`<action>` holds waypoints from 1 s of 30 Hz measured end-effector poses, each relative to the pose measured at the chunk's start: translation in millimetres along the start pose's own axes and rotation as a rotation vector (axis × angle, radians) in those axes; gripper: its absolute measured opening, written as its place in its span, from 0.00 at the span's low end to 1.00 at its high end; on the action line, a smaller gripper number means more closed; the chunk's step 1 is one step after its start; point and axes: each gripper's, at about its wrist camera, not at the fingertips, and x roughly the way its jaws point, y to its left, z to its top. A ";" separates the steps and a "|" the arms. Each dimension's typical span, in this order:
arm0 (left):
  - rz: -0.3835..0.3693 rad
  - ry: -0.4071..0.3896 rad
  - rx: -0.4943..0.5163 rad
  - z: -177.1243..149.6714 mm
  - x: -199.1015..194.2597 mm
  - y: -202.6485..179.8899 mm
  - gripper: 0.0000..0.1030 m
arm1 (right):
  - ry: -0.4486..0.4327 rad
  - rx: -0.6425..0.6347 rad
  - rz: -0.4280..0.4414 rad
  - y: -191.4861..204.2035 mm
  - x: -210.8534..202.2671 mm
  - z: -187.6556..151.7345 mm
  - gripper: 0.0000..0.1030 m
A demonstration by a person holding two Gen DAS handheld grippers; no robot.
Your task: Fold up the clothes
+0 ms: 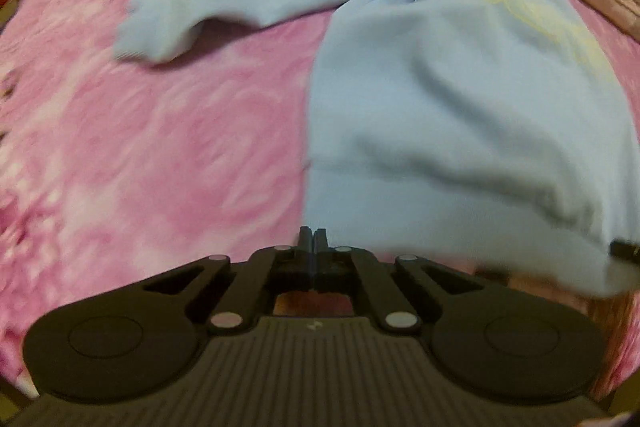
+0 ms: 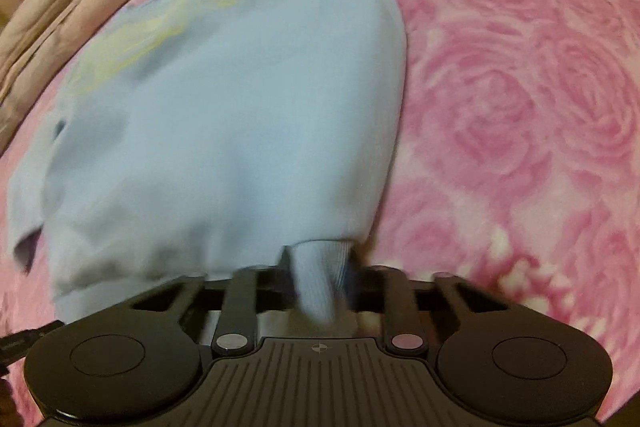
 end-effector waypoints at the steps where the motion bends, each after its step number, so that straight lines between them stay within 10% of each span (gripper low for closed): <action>1: 0.010 0.023 -0.013 -8.0 -4.2 9.1 0.00 | 0.009 -0.019 0.004 1.3 -5.2 -2.6 0.19; 4: -0.002 0.043 -0.156 -16.7 -20.0 46.5 0.00 | 0.082 -0.015 0.006 -4.1 -6.5 -8.9 0.24; 6: -0.059 -0.029 -0.324 -1.9 -34.3 72.4 0.17 | 0.087 0.024 -0.004 -11.6 -10.4 -9.0 0.94; 7: -0.089 -0.068 -0.403 7.5 -39.1 83.4 0.38 | 0.069 0.040 -0.002 -14.4 -15.0 -7.3 0.99; 13: -0.324 -0.257 -0.810 68.9 -17.4 116.5 0.56 | -0.027 0.179 0.009 -30.0 -34.5 16.2 0.99; 21: -0.458 -0.238 -1.275 71.1 55.9 139.4 0.38 | -0.044 0.203 -0.005 -26.0 -33.6 29.4 0.99; 23: -0.427 -0.223 -1.288 75.2 66.4 141.5 0.01 | -0.039 0.200 -0.021 -24.5 -30.1 25.4 0.99; 30: -0.219 -0.479 -0.783 166.7 7.1 176.4 0.01 | -0.066 0.181 -0.061 -12.6 -30.8 31.9 0.99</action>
